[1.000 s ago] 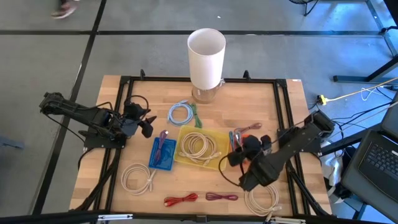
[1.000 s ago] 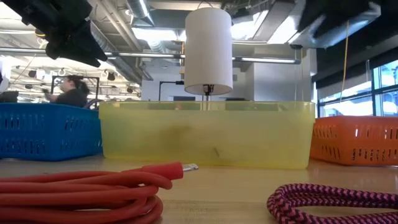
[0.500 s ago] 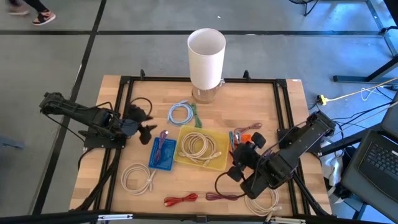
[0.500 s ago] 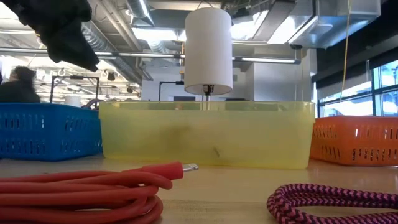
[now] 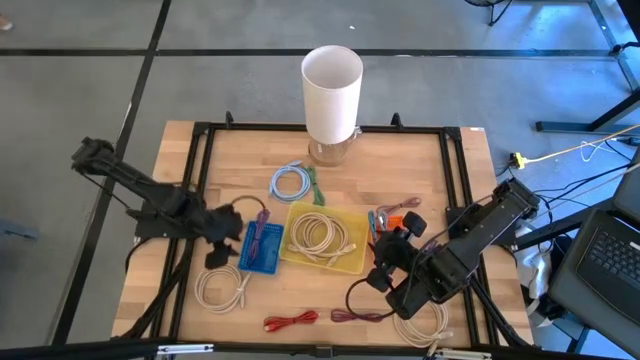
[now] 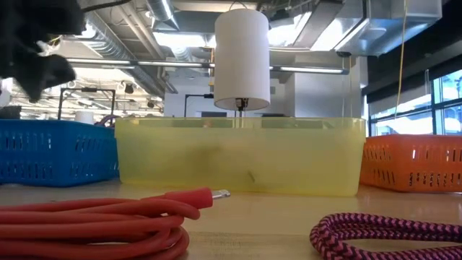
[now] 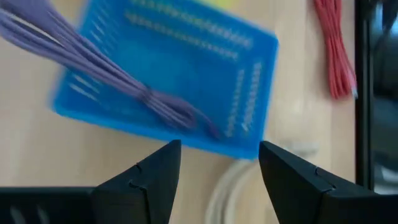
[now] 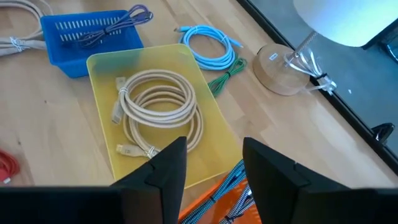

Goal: Pick & Place USB Port
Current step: Put the orange charger cable into the blue bin

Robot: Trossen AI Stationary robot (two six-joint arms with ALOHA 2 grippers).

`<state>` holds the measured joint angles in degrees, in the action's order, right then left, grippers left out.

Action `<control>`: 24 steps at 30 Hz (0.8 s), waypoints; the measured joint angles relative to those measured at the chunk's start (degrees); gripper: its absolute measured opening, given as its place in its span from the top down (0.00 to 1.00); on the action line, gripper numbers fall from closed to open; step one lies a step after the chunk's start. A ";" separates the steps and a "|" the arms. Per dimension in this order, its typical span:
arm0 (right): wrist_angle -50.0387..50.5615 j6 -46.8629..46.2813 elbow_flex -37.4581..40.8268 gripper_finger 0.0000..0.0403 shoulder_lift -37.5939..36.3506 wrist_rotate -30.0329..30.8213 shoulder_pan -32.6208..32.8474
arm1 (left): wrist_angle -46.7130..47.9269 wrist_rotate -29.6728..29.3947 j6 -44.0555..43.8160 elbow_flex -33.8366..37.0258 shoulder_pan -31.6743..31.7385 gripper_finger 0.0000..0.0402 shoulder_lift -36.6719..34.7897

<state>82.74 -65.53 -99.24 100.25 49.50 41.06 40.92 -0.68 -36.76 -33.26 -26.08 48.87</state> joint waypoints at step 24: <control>-1.44 0.21 0.01 0.60 0.04 -2.57 -0.92 | -25.17 -1.36 -2.61 -4.02 -11.25 0.48 13.78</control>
<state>81.30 -65.32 -99.23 100.29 46.92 40.14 15.75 -2.04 -39.37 -37.28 -37.33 62.65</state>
